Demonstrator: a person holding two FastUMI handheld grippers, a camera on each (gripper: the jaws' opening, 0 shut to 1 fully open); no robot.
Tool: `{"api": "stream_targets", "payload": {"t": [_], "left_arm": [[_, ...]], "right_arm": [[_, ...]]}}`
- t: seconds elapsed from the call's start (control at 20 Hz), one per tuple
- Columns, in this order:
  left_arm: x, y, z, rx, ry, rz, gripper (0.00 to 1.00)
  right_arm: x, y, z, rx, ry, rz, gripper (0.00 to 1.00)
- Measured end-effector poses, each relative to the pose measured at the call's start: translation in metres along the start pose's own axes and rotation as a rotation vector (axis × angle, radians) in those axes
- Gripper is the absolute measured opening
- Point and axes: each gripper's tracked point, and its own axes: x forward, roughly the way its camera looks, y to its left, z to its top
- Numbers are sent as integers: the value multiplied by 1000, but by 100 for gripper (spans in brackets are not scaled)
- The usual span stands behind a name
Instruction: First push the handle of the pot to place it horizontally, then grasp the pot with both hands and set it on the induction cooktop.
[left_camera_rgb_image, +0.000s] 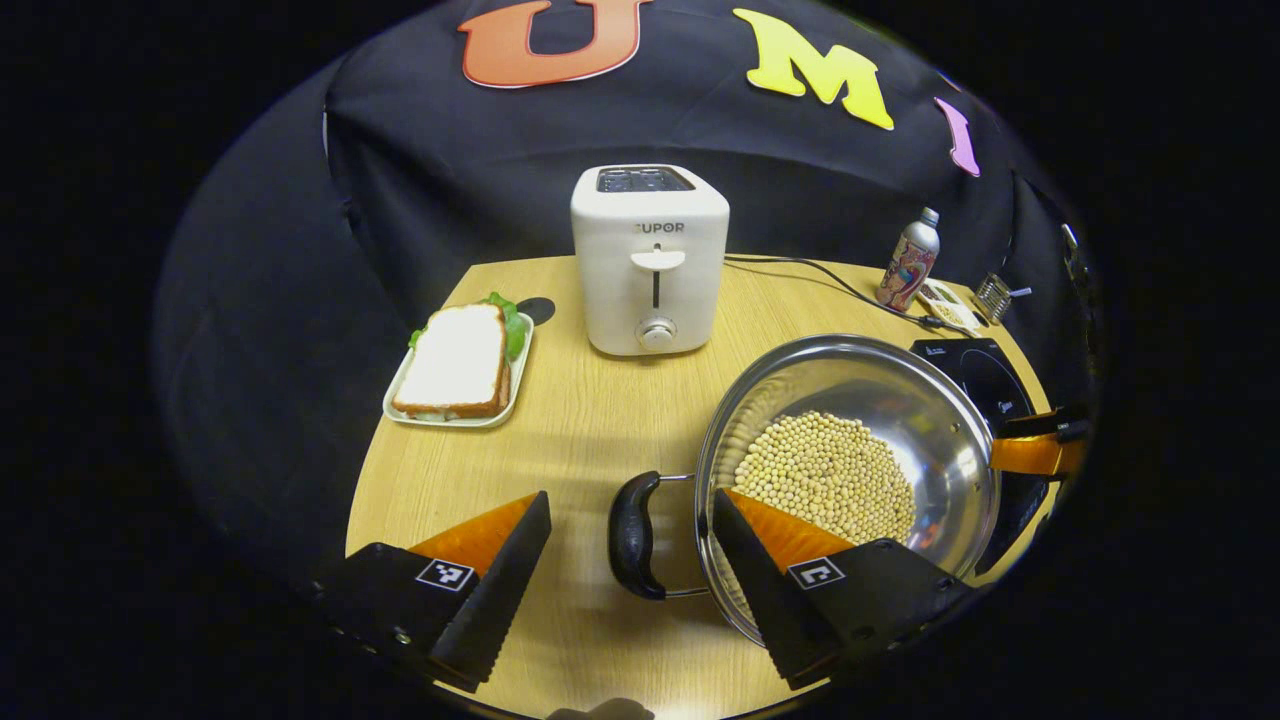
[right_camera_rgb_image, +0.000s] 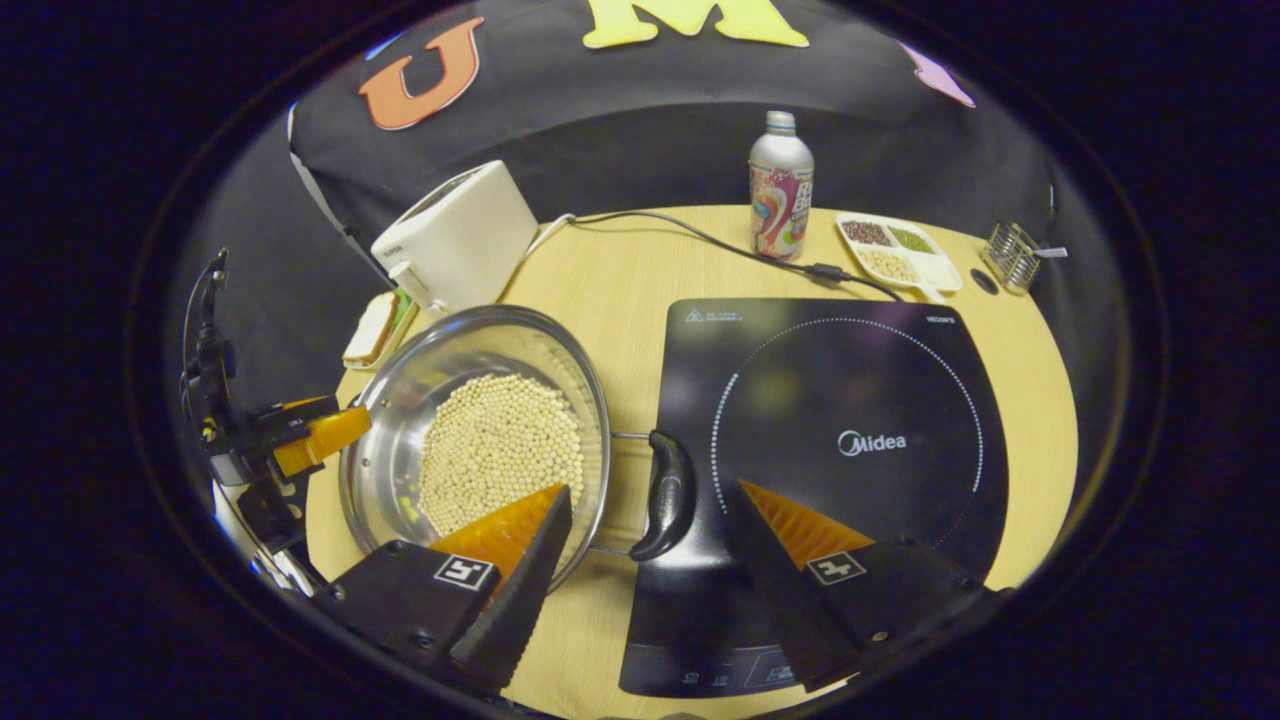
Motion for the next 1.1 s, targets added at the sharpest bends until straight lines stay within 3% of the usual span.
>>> {"api": "stream_targets", "payload": {"t": [0.05, 0.15, 0.2, 0.25, 0.3, 0.35, 0.4, 0.45, 0.5, 0.65, 0.7, 0.8, 0.85, 0.95, 1.0, 1.05, 1.1], "left_arm": [[4, -2, -2, -6, 16, -4, 98], [6, -6, -7, -9, 50, -15, 98], [8, -6, -9, -8, 63, -20, 98], [9, -10, -13, -8, 80, -31, 98], [9, -12, -17, -5, 101, -40, 90], [9, -11, -19, 2, 118, -35, 96], [11, -11, -19, 5, 124, -35, 95], [13, -14, -19, 3, 130, -41, 89], [16, -18, -20, 4, 146, -54, 87], [18, -20, -22, 29, 165, -52, 70], [19, -20, -23, 31, 179, -51, 70], [15, -22, -22, 16, 190, -64, 68], [14, -22, -23, 7, 197, -66, 75], [14, -22, -22, 12, 190, -69, 53], [13, -23, -19, 11, 183, -65, 63], [12, -23, -21, 13, 184, -63, 61], [12, -23, -20, 19, 179, -64, 72]], "right_arm": [[2, 3, -3, 6, 10, 6, 92], [2, 3, -4, 20, 11, 0, 92], [4, 2, -5, 14, 22, -6, 98], [4, 3, -7, 11, 29, -10, 97], [3, 4, -4, 10, 27, -11, 89], [4, 4, -5, 1, 32, -18, 89], [6, 2, -6, -8, 38, -26, 94], [5, 1, -6, -14, 32, -35, 87], [6, 0, -6, -11, 40, -38, 88], [8, 1, -7, 19, 46, -41, 75], [8, 2, -6, 25, 46, -46, 67], [7, 0, -4, 37, 49, -47, 67], [8, 1, -5, 36, 49, -45, 64], [6, 0, -4, 39, 41, -42, 60], [7, 1, -2, 39, 38, -41, 58], [7, 0, -3, 33, 35, -40, 58], [8, 0, -3, 26, 30, -40, 55]]}}
